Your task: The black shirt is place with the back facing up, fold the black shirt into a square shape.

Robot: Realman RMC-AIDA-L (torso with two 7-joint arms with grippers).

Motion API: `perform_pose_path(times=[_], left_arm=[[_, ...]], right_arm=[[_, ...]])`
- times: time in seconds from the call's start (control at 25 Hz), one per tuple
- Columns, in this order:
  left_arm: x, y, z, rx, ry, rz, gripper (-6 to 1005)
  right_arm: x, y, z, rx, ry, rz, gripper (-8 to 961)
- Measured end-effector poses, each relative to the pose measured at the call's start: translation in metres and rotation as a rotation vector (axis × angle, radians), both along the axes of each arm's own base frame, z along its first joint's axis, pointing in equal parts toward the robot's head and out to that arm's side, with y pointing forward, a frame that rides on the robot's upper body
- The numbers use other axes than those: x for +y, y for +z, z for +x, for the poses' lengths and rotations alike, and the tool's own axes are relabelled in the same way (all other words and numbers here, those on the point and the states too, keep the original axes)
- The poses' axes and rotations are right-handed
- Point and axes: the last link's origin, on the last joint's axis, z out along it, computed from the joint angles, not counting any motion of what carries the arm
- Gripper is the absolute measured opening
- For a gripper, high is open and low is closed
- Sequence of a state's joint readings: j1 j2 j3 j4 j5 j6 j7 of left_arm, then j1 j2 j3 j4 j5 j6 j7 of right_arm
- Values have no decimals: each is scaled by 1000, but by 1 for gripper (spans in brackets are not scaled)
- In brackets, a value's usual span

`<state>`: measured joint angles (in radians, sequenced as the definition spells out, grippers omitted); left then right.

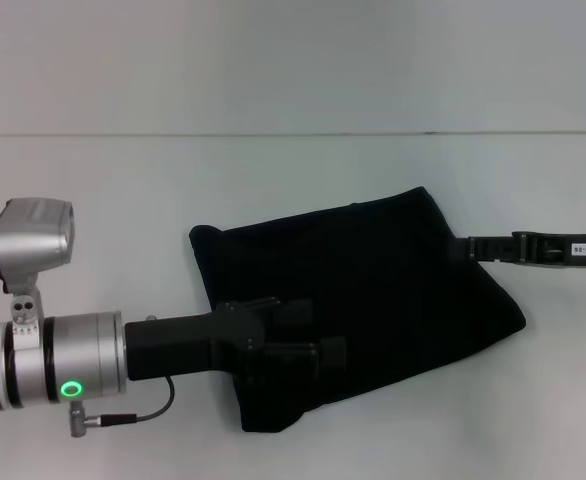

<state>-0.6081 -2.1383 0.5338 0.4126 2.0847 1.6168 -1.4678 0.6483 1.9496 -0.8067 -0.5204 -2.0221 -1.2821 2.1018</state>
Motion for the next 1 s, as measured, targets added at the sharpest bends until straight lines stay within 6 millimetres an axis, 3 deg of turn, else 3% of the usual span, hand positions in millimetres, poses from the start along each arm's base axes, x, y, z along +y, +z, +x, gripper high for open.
perform_pose_path(times=[0.6,1.0], left_arm=[[1,1,1,-1,0,-2,950],[1,1,0,2,1,0,949]], right_arm=[[7,-29,-12,-83,-29,-93,683],[8,-26,-14,-75,-5,-80,691]])
